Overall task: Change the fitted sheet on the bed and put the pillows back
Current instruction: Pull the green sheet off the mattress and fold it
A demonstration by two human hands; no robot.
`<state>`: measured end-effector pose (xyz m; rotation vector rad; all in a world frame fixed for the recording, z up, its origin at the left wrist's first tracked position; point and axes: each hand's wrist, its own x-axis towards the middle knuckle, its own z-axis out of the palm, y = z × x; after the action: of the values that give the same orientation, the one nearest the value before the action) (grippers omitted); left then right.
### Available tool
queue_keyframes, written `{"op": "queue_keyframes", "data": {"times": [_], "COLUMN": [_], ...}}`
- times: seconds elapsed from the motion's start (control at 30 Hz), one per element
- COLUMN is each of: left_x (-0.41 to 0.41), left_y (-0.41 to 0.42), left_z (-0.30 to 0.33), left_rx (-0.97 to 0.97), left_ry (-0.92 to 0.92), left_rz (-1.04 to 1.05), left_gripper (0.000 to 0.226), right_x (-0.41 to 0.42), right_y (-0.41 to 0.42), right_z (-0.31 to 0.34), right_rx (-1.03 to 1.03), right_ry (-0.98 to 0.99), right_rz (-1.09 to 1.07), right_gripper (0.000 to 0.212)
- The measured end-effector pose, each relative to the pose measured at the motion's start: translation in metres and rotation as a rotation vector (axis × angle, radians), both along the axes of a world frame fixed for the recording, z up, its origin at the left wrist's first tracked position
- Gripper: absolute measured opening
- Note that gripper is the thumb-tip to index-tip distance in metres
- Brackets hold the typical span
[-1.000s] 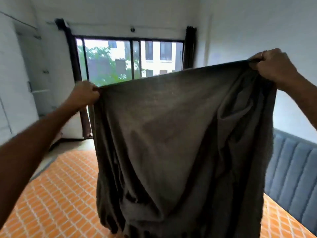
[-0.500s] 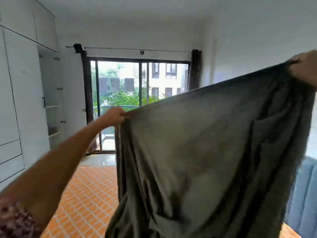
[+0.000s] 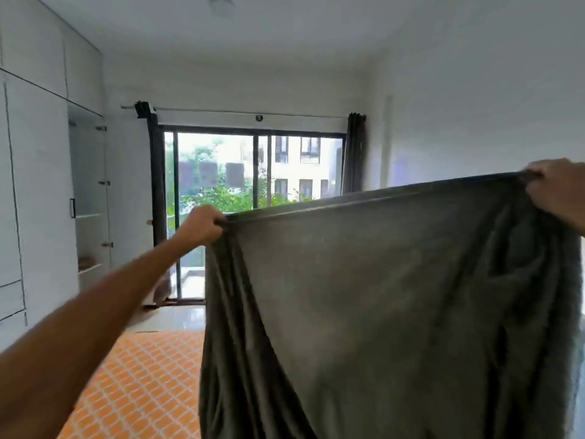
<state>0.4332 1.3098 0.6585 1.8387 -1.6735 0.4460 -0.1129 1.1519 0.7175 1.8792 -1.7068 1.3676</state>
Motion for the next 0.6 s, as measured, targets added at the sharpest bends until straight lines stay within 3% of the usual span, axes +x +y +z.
{"op": "queue_keyframes", "data": {"times": [0.17,0.23,0.27,0.3,0.37,0.4,0.43,0.5,0.6], "left_x": [0.012,0.010,0.007,0.005,0.007,0.009,0.013,0.022,0.020], "left_y": [0.016,0.022,0.025,0.030,0.038,0.044,0.049,0.054,0.056], "left_z": [0.082,0.087,0.080,0.066,0.031,0.017,0.008,0.000,0.001], "left_rx": [-0.437,-0.622,-0.620,-0.525,-0.146,0.035,0.135,0.242,0.267], "left_ry": [0.084,0.001,-0.008,0.004,0.042,0.070,0.133,0.347,0.608], "left_rz": [0.086,0.038,-0.007,-0.065,-0.230,-0.322,-0.407,-0.525,-0.674], "left_gripper": [0.051,0.040,0.032,0.026,0.010,0.014,0.034,0.065,0.066], "right_x": [0.023,0.029,0.026,0.019,0.002,-0.004,-0.005,-0.003,-0.018], "right_y": [0.021,0.030,0.034,0.032,0.029,0.027,0.028,0.030,0.014], "right_z": [0.035,0.044,0.042,0.037,0.020,0.009,0.000,-0.012,-0.028], "right_rx": [-0.112,-0.152,-0.135,-0.117,-0.051,-0.023,0.012,0.041,0.076], "right_ry": [-0.056,-0.061,-0.081,-0.082,-0.056,-0.046,-0.010,0.036,0.016], "right_rz": [0.001,-0.008,0.004,-0.005,-0.012,-0.017,-0.030,-0.046,-0.029], "right_gripper": [0.047,0.052,0.049,0.044,0.042,0.042,0.037,0.033,0.054]}}
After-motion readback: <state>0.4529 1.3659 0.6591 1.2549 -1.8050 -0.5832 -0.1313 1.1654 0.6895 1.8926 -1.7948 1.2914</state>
